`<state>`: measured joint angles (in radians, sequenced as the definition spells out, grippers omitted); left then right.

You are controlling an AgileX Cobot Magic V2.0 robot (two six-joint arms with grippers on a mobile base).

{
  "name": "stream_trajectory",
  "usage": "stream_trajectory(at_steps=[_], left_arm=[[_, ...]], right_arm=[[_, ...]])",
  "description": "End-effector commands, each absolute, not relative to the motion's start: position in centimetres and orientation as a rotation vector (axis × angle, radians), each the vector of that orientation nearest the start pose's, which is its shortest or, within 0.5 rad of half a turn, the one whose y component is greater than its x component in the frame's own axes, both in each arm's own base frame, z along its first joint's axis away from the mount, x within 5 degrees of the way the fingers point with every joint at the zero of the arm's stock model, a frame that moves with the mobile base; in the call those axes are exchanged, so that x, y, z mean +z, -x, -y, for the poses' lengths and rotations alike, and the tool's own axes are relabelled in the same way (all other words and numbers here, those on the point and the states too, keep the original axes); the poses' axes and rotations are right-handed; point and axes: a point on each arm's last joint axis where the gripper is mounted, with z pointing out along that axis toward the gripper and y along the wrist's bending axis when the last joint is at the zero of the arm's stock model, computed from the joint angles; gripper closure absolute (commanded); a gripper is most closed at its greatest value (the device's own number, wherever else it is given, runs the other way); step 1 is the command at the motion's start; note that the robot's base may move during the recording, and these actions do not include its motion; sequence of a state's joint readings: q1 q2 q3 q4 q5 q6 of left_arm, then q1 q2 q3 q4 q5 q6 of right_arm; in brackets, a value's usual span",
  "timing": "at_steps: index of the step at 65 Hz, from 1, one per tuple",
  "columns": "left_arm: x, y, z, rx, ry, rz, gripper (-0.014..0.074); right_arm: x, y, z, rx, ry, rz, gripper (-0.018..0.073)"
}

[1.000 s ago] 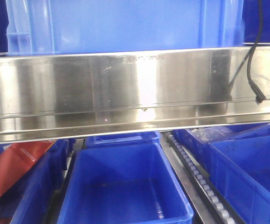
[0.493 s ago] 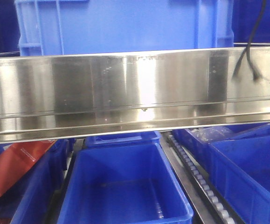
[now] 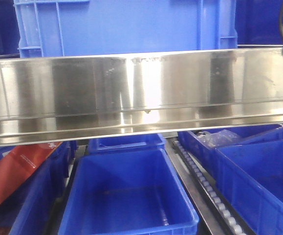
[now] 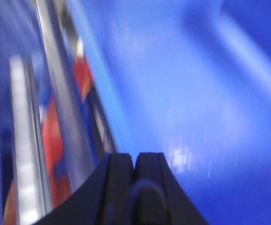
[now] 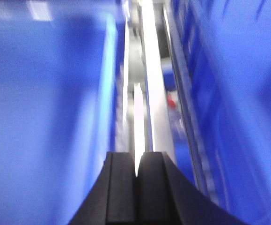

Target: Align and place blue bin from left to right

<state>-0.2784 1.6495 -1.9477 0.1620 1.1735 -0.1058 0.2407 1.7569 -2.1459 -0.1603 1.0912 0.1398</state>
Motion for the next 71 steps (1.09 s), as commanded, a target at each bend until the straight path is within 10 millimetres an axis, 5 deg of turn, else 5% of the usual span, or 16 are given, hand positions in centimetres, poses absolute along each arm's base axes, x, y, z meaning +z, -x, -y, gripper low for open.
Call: stream_trajectory(at_steps=[1, 16, 37, 57, 71], left_arm=[[45.6, -31.9, 7.8, -0.012, -0.199, -2.23, 0.0707], [44.9, -26.3, 6.1, -0.057, -0.198, -2.023, 0.0707], [44.3, -17.1, 3.8, -0.092, -0.193, -1.809, 0.0707], [39.4, -8.7, 1.8, -0.133, -0.187, -1.589, 0.0707], [34.7, -4.8, 0.7, -0.143, -0.177, -1.537, 0.0707]], right_arm=[[47.2, -36.4, -7.6, 0.012, 0.134, -2.115, 0.063], [46.3, -32.1, -6.9, 0.057, 0.171, -1.926, 0.063], [44.3, -21.8, -4.7, 0.096, 0.186, -1.751, 0.063], [39.8, -14.9, -3.3, 0.121, 0.195, -1.641, 0.063], [35.6, -11.6, -2.6, 0.134, 0.202, -1.595, 0.063]])
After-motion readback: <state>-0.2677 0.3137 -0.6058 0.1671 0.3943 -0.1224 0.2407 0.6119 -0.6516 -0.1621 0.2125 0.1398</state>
